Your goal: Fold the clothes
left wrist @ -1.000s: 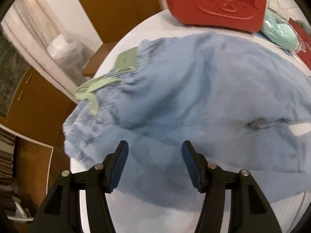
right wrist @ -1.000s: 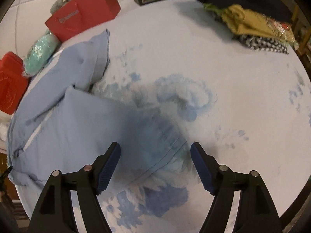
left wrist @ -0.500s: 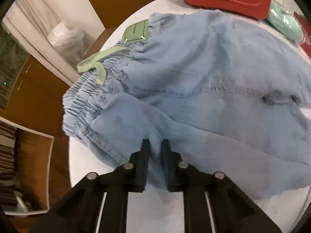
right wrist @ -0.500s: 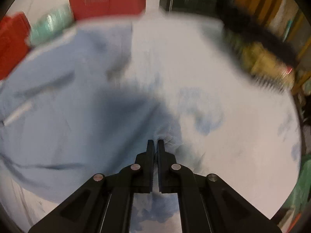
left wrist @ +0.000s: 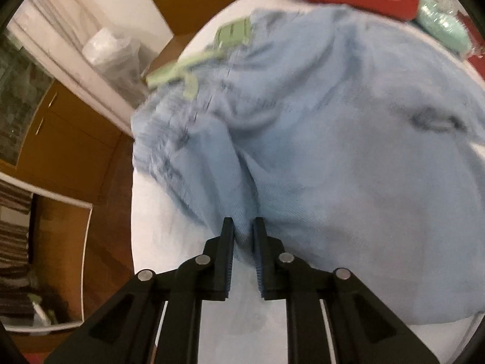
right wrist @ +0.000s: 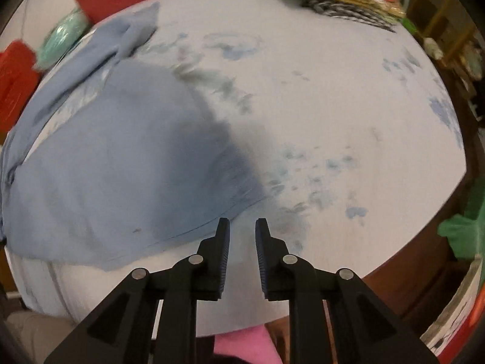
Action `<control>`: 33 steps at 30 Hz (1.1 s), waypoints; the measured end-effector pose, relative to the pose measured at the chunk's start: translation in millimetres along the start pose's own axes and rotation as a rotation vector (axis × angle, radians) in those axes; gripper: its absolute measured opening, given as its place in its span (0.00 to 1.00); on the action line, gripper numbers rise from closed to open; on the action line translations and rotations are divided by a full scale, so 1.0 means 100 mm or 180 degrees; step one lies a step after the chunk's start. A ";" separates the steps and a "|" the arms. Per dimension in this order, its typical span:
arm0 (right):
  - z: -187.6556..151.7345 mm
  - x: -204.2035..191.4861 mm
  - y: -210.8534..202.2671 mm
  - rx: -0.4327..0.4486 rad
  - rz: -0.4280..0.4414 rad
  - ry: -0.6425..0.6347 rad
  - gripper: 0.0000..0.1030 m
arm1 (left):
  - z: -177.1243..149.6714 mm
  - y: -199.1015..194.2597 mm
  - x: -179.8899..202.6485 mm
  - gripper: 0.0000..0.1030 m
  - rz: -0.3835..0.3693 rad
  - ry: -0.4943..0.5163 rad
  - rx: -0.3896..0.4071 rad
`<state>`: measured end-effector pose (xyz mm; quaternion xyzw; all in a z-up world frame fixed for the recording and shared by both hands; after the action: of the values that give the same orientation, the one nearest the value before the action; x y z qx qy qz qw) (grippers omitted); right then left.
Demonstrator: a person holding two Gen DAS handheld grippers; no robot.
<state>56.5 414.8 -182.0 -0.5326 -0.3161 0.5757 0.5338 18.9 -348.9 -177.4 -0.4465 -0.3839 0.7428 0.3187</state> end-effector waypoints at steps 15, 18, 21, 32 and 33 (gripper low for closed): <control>1.02 -0.64 0.51 0.0309 0.0306 -0.0694 0.45 | 0.28 0.21 -0.05 0.33 0.0034 -0.0279 -0.0062; 0.93 -0.75 0.71 0.0101 0.0166 -0.0864 0.03 | 0.20 0.35 -0.04 0.33 0.0028 -0.0284 -0.0162; 0.81 -1.03 0.63 0.0119 0.0405 -0.1016 0.03 | 0.19 0.41 -0.04 0.34 0.0007 -0.0292 -0.0164; 0.43 -1.30 0.14 0.0168 0.0962 -0.1113 0.29 | 0.20 0.46 -0.06 0.41 0.0031 -0.0304 -0.0125; 0.49 -1.25 0.10 0.0224 0.0957 -0.1056 0.31 | 0.20 0.46 -0.06 0.42 0.0038 -0.0302 -0.0126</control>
<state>-10.4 303.3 -145.4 -0.4529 -0.2964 0.7391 0.4010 -3.3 -383.1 -208.3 -0.4193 -0.4105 0.7573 0.2868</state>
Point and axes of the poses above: each gripper's, at about its wrist camera, not at the fingertips, and y roughly the way its jaws point, x to its right, z to its top, the point moved 9 cm from there along y, roughly the way its jaws point, and after that the axes turned 13 degrees about z, right-handed, at the moved point
